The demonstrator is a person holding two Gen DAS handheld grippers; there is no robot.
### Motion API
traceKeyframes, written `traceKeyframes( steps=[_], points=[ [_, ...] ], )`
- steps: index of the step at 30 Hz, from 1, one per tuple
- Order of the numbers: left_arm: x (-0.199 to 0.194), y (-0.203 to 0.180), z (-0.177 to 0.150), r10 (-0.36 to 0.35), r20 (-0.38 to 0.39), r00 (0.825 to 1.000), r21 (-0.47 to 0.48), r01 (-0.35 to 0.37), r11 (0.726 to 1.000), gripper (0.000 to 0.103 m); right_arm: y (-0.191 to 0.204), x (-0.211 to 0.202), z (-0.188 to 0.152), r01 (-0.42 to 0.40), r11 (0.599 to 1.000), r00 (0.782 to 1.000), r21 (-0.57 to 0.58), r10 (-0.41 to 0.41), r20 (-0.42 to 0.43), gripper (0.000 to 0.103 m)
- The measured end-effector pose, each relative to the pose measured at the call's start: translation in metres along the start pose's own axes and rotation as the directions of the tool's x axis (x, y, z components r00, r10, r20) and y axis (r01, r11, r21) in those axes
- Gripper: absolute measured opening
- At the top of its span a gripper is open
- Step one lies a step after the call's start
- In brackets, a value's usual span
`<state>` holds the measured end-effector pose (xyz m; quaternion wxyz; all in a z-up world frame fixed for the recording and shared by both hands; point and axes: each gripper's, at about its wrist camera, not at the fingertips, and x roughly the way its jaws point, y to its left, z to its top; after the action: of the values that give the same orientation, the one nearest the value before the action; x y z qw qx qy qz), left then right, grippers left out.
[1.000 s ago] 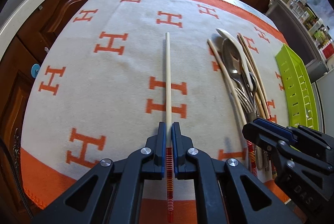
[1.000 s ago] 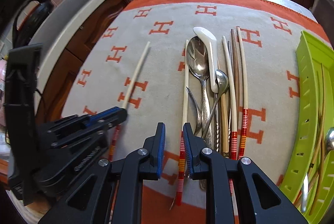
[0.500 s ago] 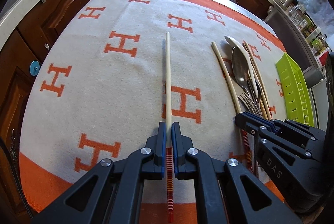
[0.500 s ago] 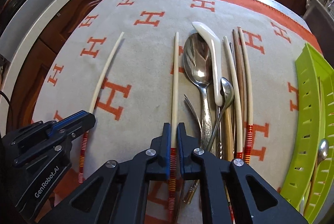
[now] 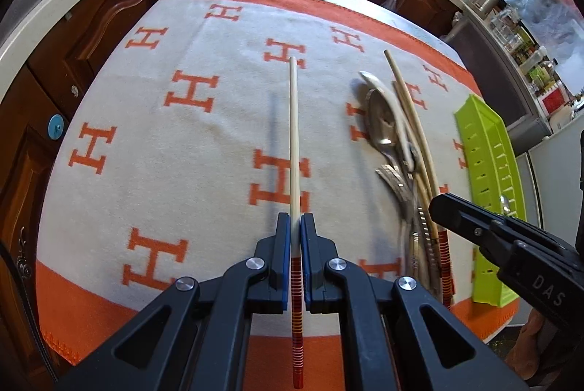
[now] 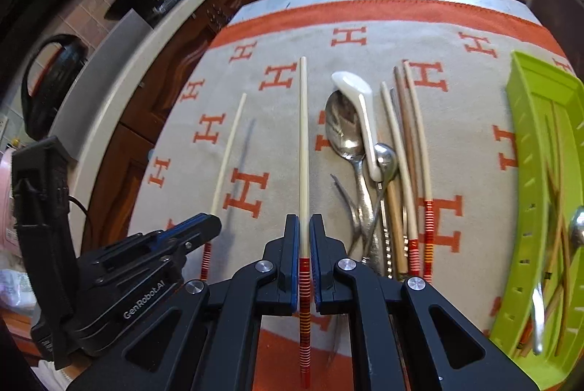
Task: Organize utensils
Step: 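Carry both red-striped chopsticks to the green tray and lower them inside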
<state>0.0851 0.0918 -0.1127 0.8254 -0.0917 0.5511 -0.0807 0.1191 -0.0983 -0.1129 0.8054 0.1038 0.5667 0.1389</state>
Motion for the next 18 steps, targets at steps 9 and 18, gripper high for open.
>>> traceKeyframes(
  steps=[9, 18],
  points=[
    [-0.017, -0.076, 0.003, -0.055, -0.002, 0.998, 0.122, 0.055, 0.991, 0.003, -0.06, -0.062, -0.02, -0.002, 0.995, 0.997, 0.103, -0.006, 0.078, 0.006],
    [-0.009, -0.169, 0.008, -0.116, -0.057, 0.992, 0.252, 0.127, 0.959, 0.003, -0.154, -0.102, -0.042, 0.044, 0.966, 0.99, 0.255, -0.076, 0.116, 0.006]
  ],
)
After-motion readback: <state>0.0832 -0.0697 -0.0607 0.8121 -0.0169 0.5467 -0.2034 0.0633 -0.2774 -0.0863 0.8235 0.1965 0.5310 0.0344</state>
